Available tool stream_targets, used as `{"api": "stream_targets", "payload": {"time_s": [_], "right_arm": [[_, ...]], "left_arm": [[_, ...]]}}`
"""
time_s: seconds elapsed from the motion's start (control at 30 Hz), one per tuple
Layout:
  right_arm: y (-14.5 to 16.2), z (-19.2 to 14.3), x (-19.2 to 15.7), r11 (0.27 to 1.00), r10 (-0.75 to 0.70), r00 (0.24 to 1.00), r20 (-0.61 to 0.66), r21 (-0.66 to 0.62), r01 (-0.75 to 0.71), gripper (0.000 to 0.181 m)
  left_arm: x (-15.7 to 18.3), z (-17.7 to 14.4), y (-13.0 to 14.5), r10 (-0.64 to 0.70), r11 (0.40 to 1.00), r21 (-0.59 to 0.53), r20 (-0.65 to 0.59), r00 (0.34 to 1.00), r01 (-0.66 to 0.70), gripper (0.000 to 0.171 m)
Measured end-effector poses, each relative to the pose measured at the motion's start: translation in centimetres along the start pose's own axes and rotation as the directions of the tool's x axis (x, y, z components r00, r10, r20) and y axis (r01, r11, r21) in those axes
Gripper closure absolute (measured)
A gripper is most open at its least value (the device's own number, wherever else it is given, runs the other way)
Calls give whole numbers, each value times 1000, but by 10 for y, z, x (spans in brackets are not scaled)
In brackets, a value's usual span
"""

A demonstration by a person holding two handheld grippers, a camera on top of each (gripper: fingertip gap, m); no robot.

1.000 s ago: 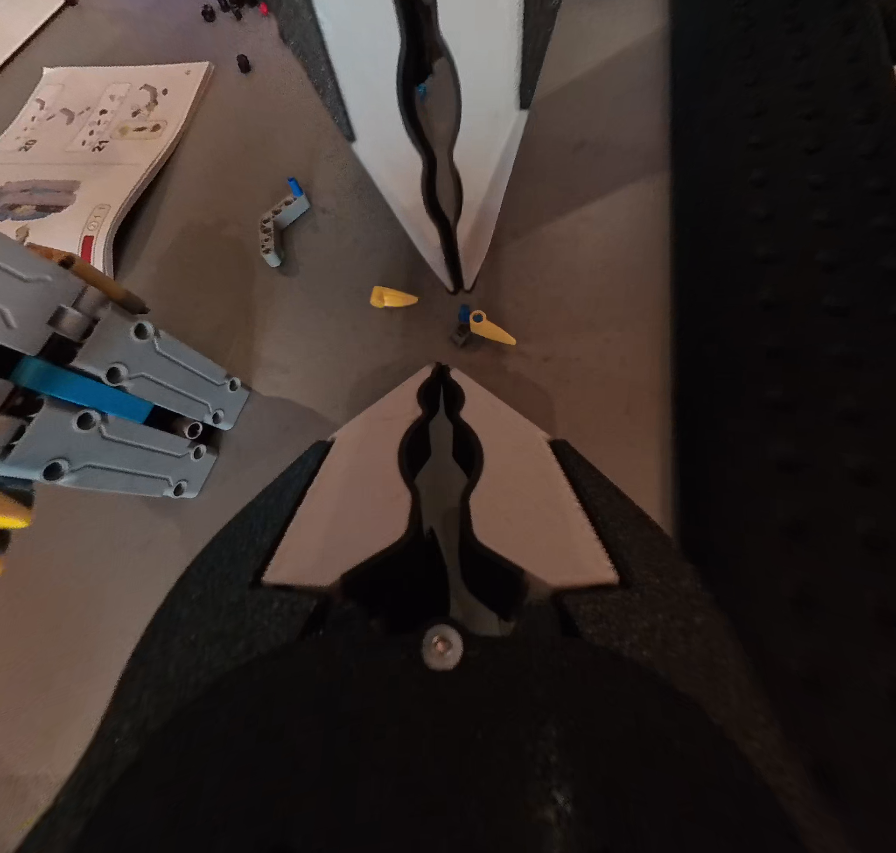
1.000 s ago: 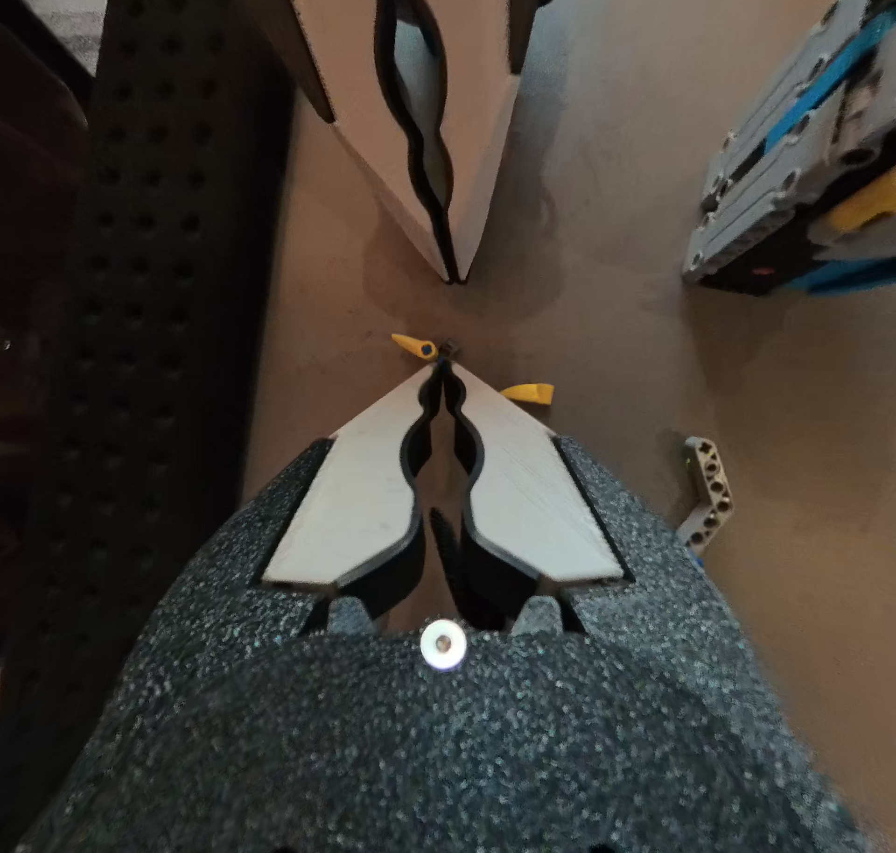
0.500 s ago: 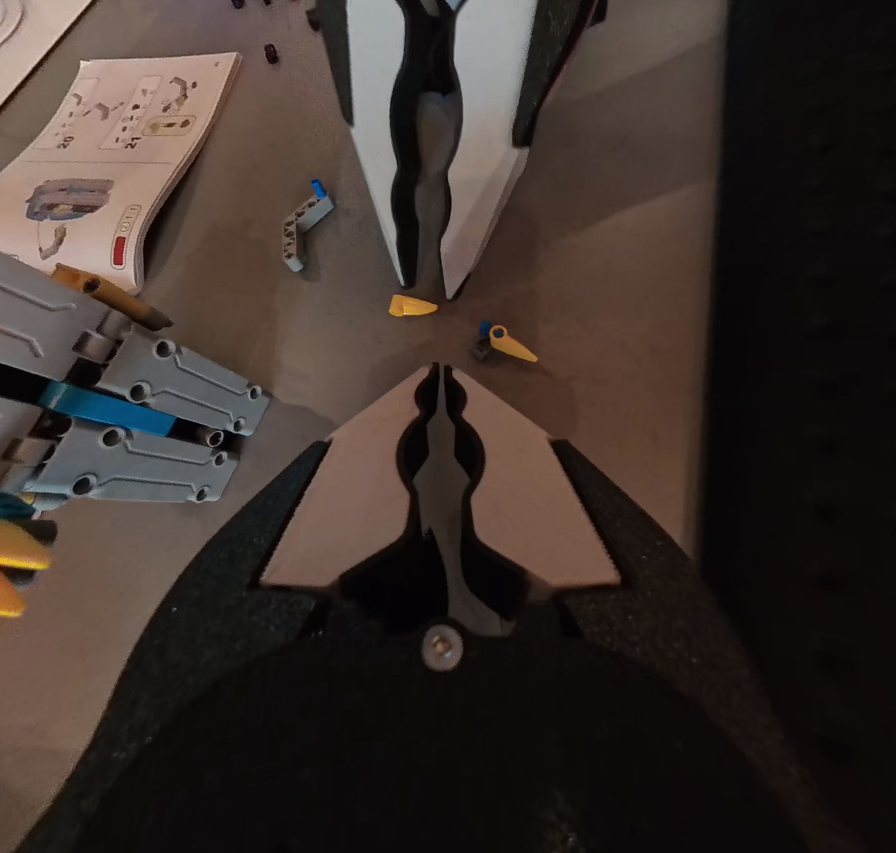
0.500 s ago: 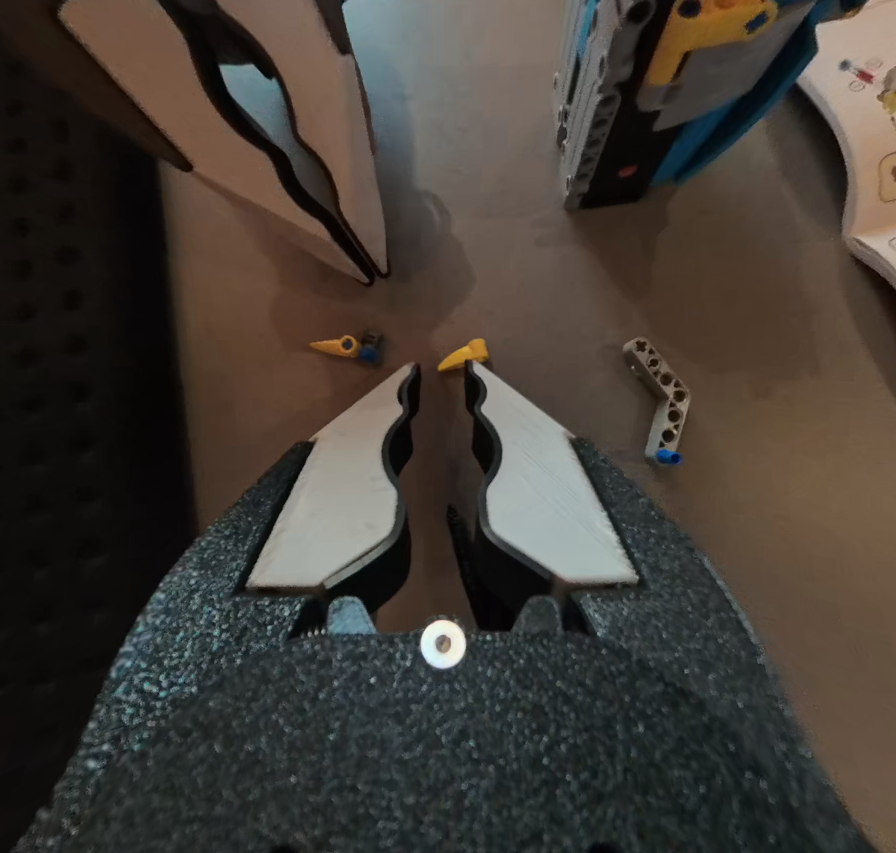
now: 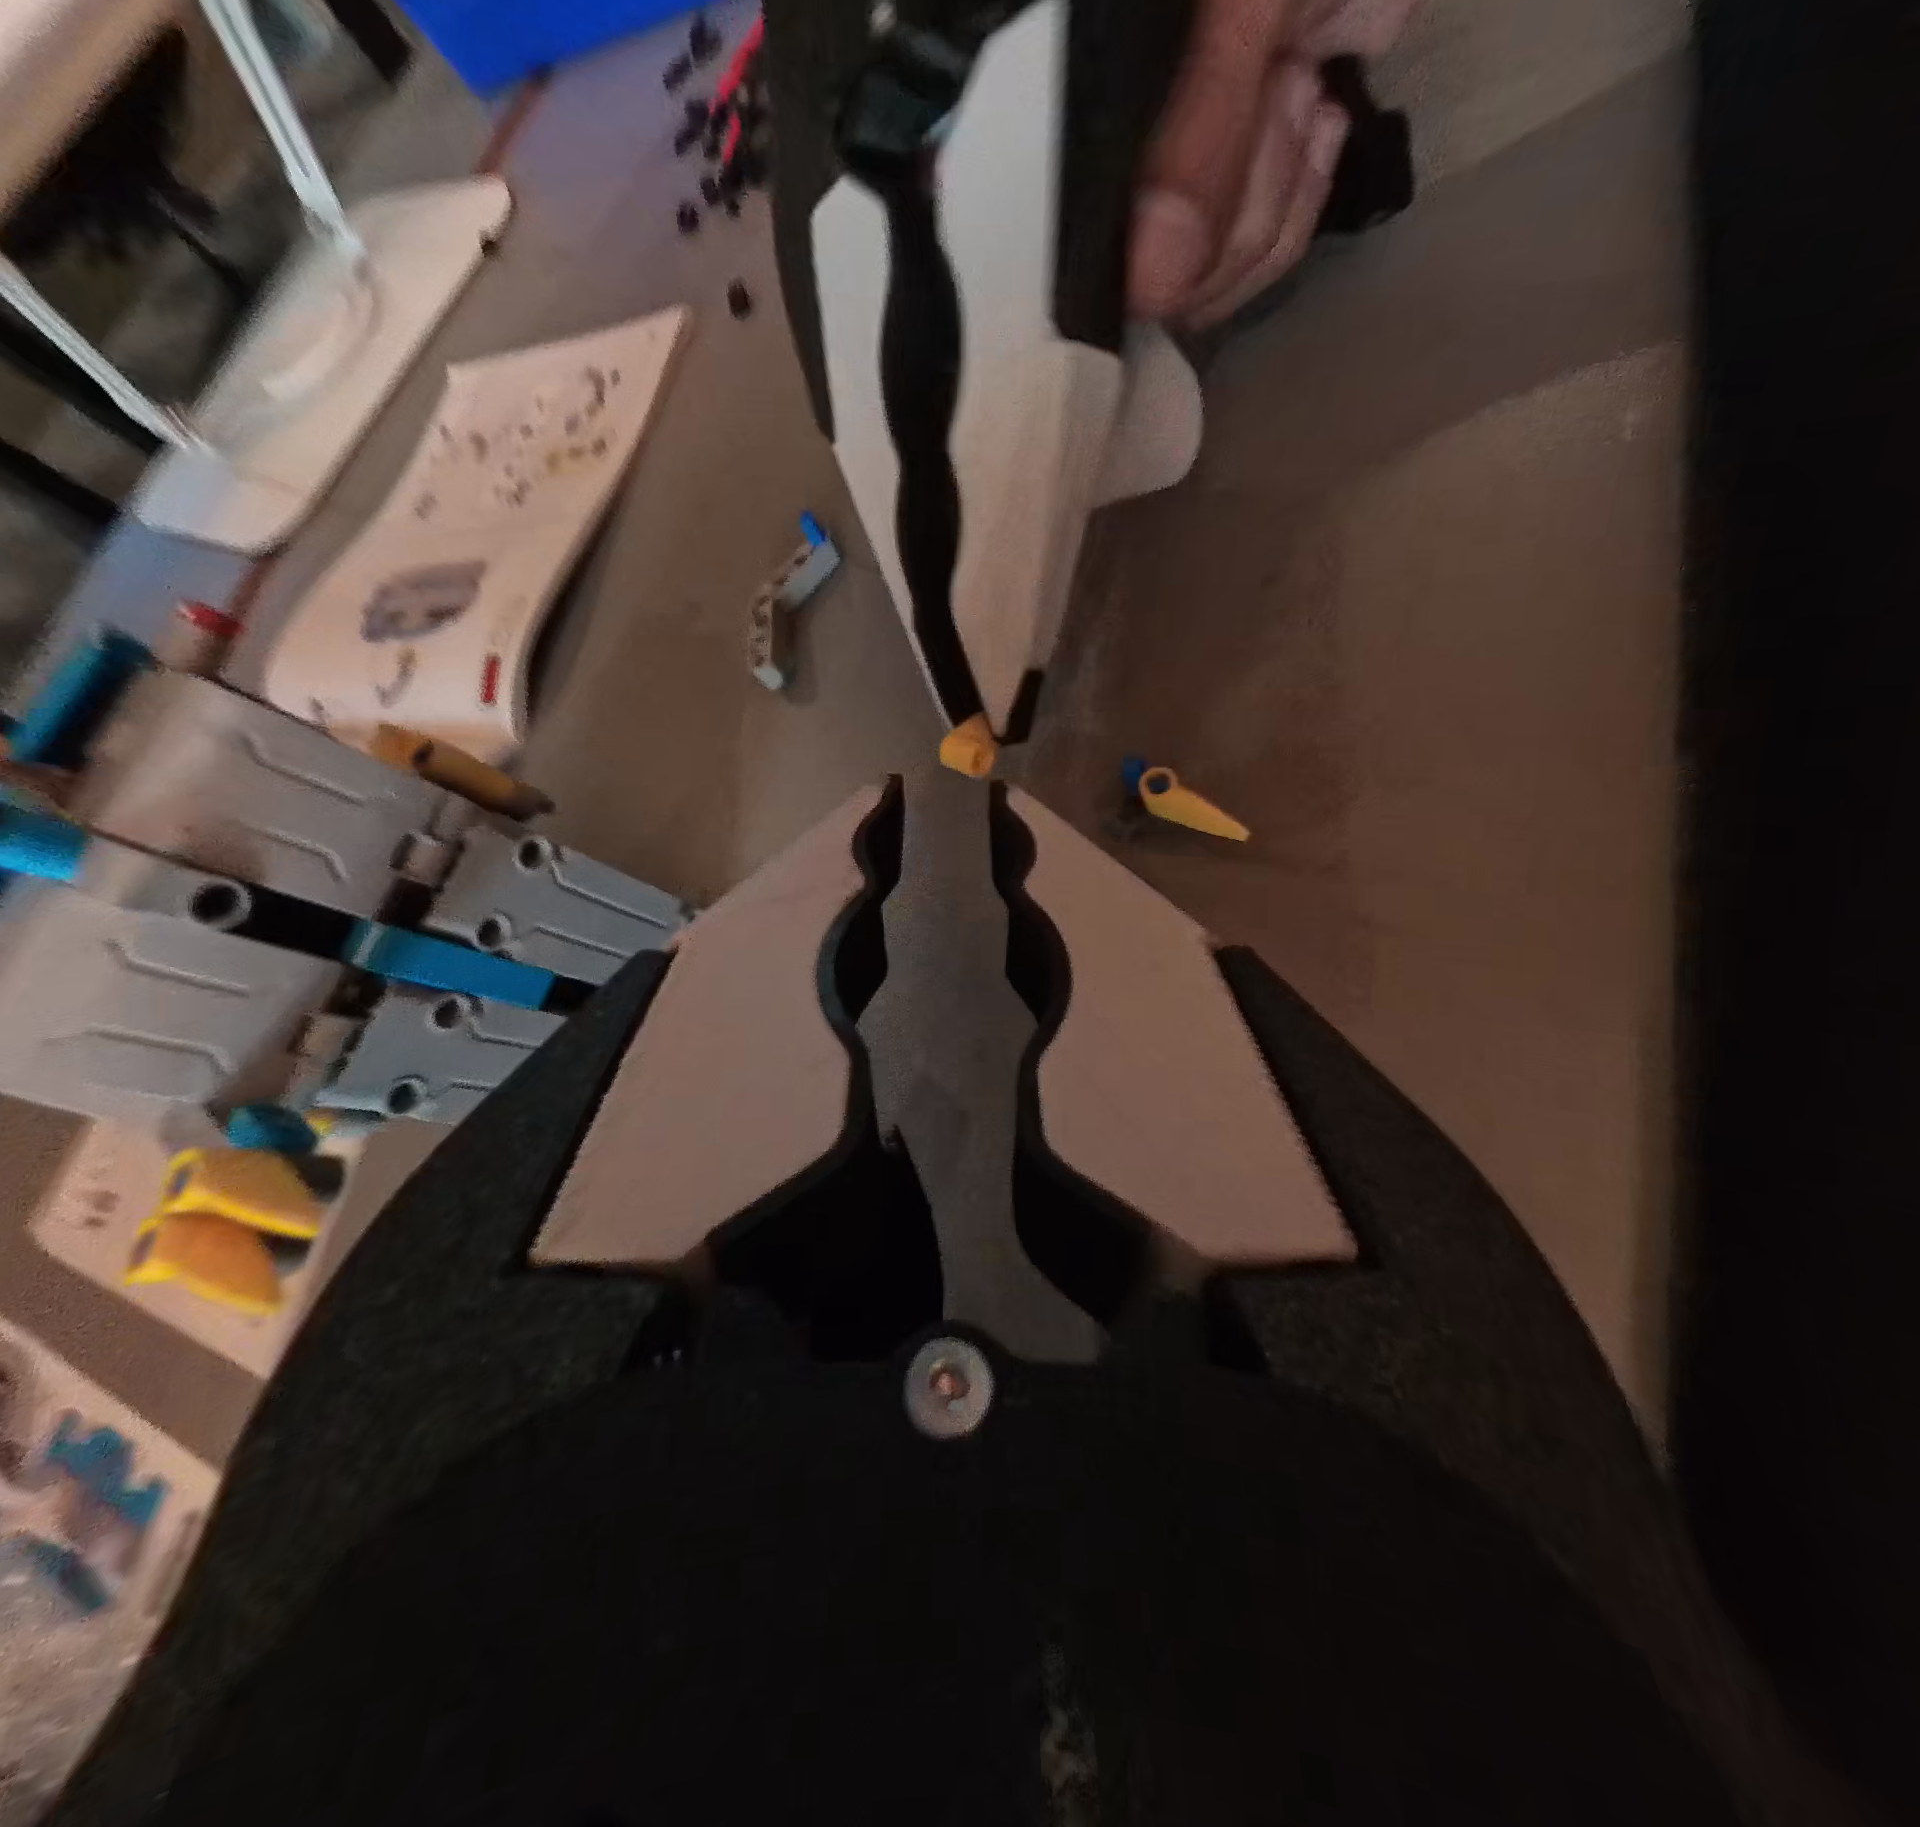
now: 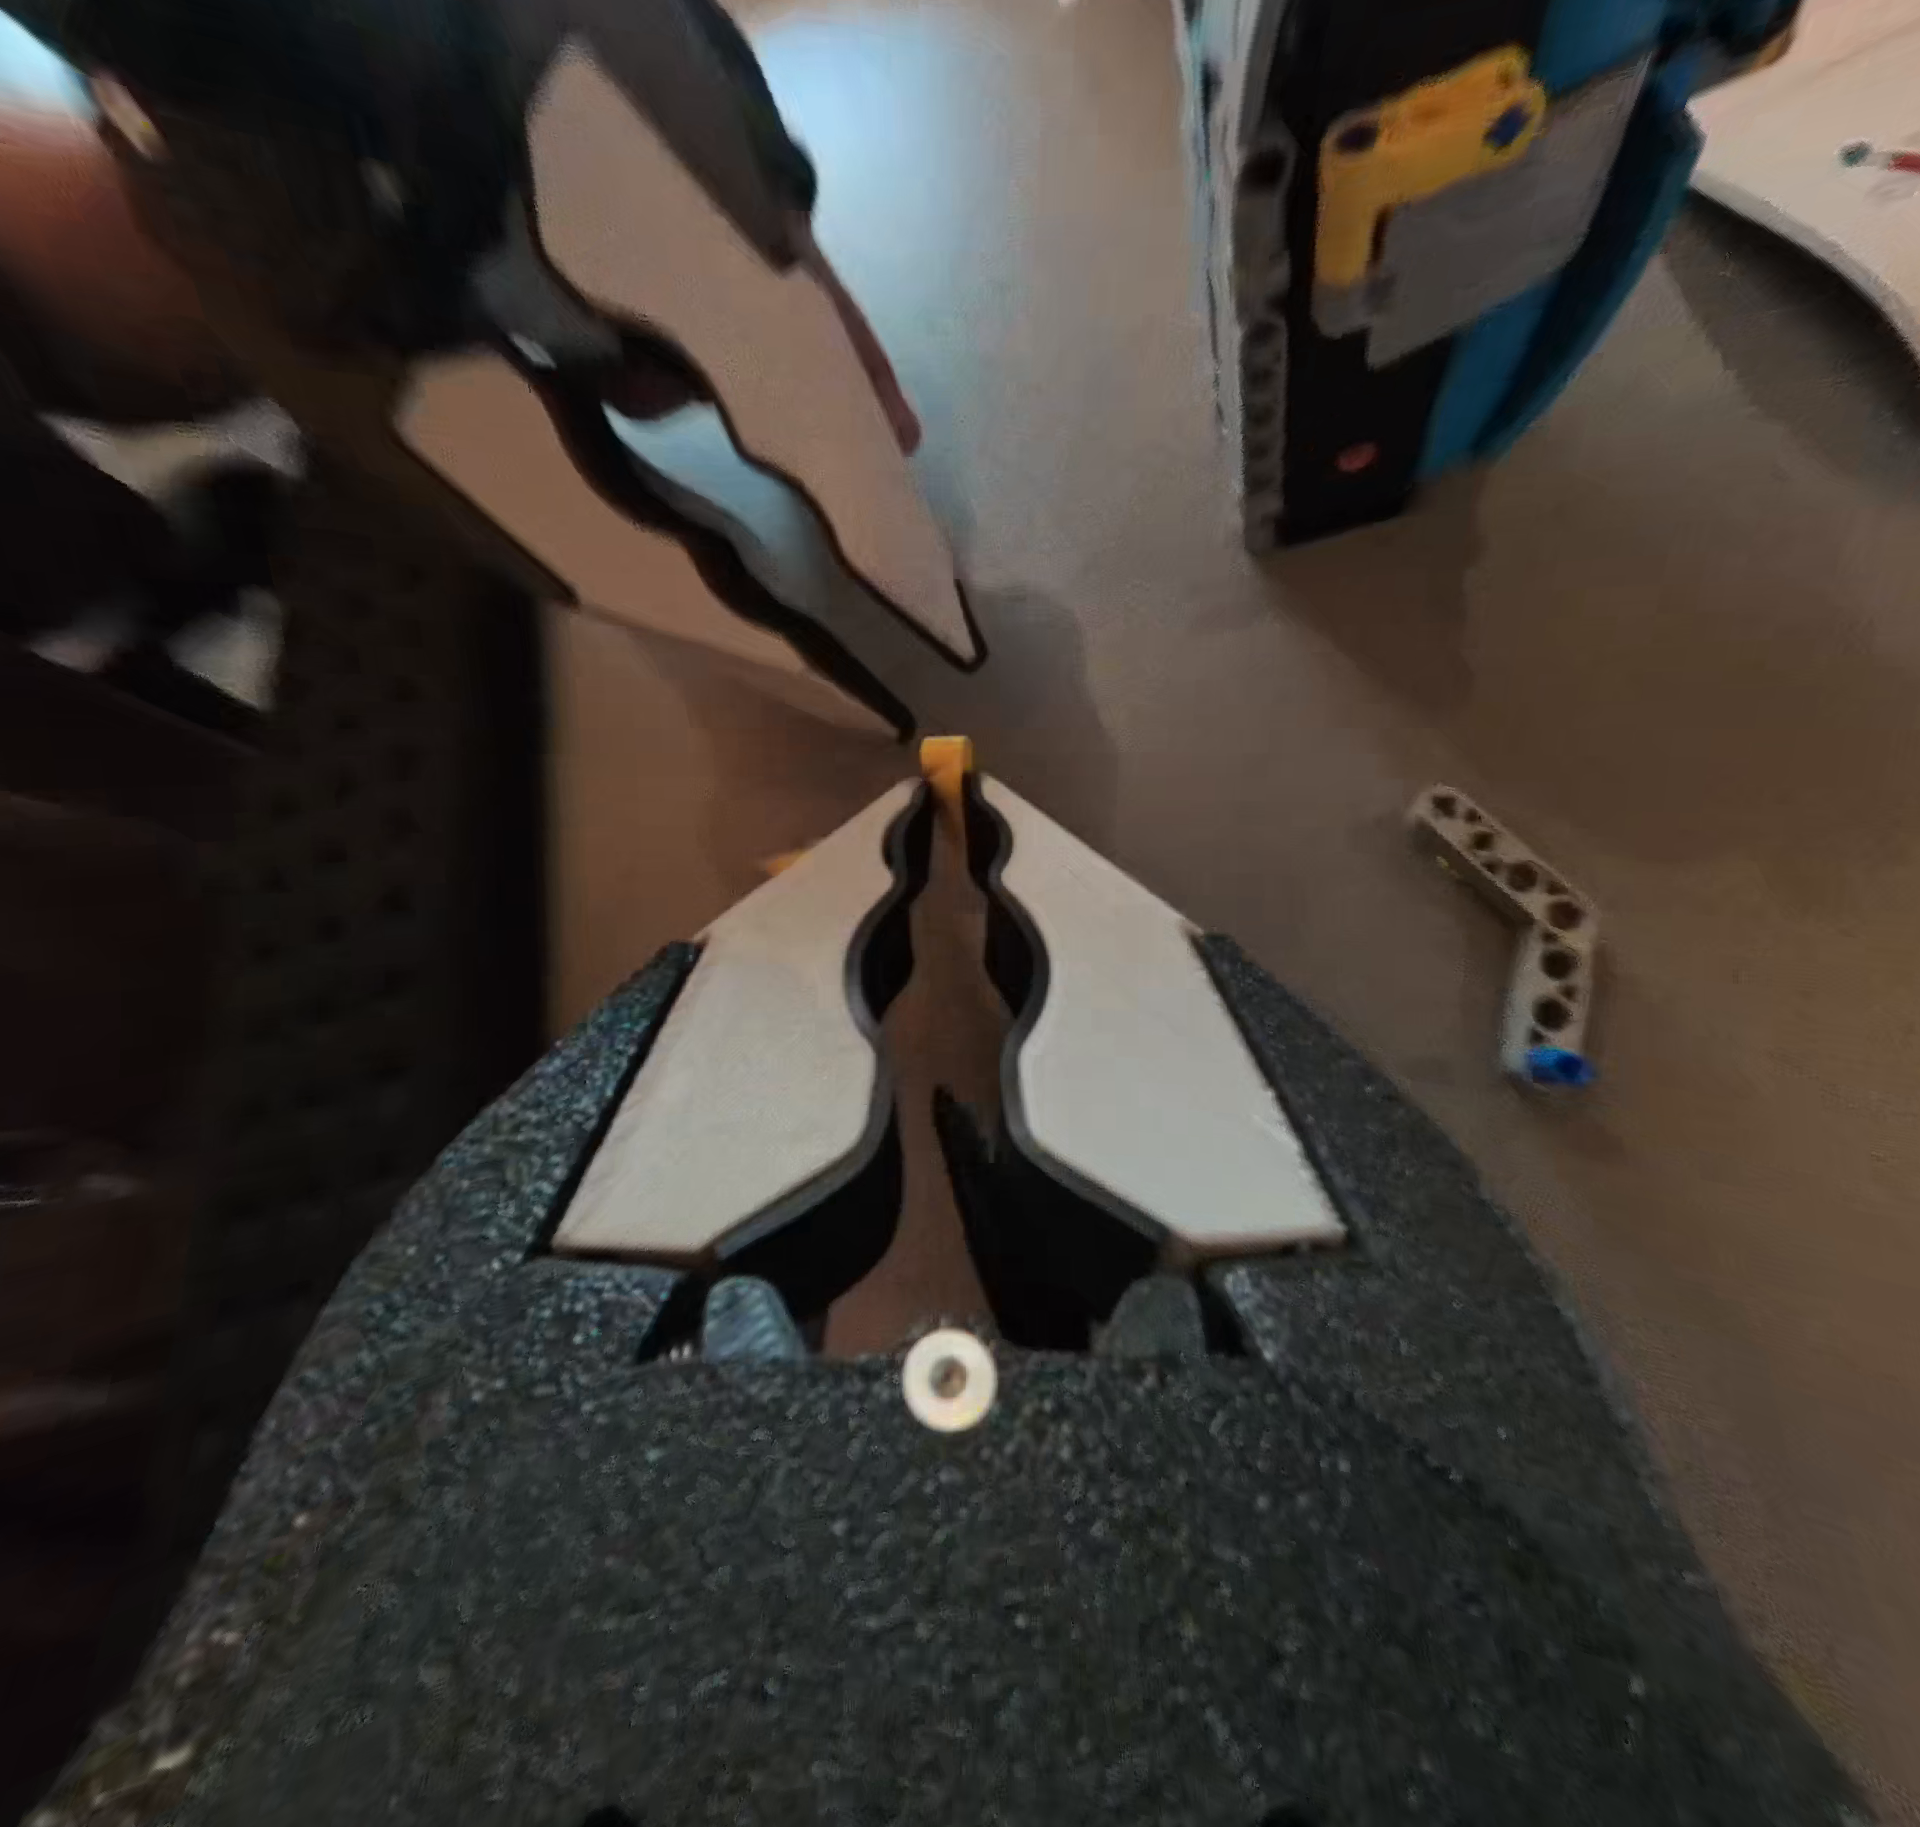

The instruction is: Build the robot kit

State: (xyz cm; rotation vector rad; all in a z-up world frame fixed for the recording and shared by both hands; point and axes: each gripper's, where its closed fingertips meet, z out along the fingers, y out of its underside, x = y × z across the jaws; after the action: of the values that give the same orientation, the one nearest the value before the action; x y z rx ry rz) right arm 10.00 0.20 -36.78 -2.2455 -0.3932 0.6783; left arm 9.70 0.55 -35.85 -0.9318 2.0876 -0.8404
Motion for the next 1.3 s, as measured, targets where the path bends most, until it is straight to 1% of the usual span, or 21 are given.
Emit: {"api": "stream_targets", "payload": {"time_s": [0.03,0.07,0.1,0.13,0.2,0.27,0.3,0.4,0.47,0.53,0.63,0.7,0.8,0.9,0.97,1.13,1.23,1.3], "right_arm": [[-7,-4,-8,997,48,996,77,49,-51,175],[-14,-10,-18,990,97,979,181,84,-113,175],[-19,-15,-29,979,142,948,286,101,-178,175],[-24,-20,-35,966,173,916,362,118,-229,175],[-27,-25,-49,951,213,848,486,95,-294,176],[-27,-27,-59,947,220,802,555,77,-313,176],[-28,-29,-62,944,220,788,575,77,-320,175],[-28,-32,-63,944,215,785,581,81,-319,175],[-25,-29,-61,950,206,811,548,87,-300,174],[-22,-25,-53,963,170,880,443,117,-244,173],[-16,-20,-46,987,22,971,237,147,-59,175],[-12,-17,-42,987,-106,990,90,133,94,177],[-6,-12,-36,954,-283,954,-98,68,290,176],[-3,-9,-31,916,-391,898,-203,7,401,175],[-4,-10,-32,902,-417,879,-231,10,431,176],[2,-12,-31,889,-445,861,-246,-7,457,176],[4,-12,-28,868,-480,820,-313,-35,495,175],[6,-12,-27,866,-484,811,-328,-50,497,175]], "left_arm": [[3,-5,-5,47,998,29,17,999,-48,153],[6,-11,-11,93,994,62,35,995,-96,152],[8,-17,-18,136,985,96,58,989,-141,152],[10,-22,-25,172,975,125,84,982,-181,152],[13,-31,-38,223,957,163,126,967,-242,152],[18,-35,-46,258,942,184,132,957,-280,154],[21,-36,-47,273,937,191,122,954,-293,161],[24,-38,-49,291,930,198,120,949,-310,163],[24,-35,-45,285,938,175,104,953,-300,164],[22,-30,-37,253,955,136,85,964,-263,164],[23,-24,-28,140,983,120,18,990,-141,165],[24,-19,-22,52,993,106,-40,998,-48,165],[26,-15,-16,-47,995,86,-113,992,57,165],[25,-11,-14,-94,992,66,-149,984,104,165],[26,-10,-15,-106,991,63,-166,980,118,165],[30,-5,-17,-151,984,56,-221,963,167,165],[30,-2,-16,-169,981,56,-240,956,187,165],[30,0,-15,-166,981,58,-245,955,185,165]]}}
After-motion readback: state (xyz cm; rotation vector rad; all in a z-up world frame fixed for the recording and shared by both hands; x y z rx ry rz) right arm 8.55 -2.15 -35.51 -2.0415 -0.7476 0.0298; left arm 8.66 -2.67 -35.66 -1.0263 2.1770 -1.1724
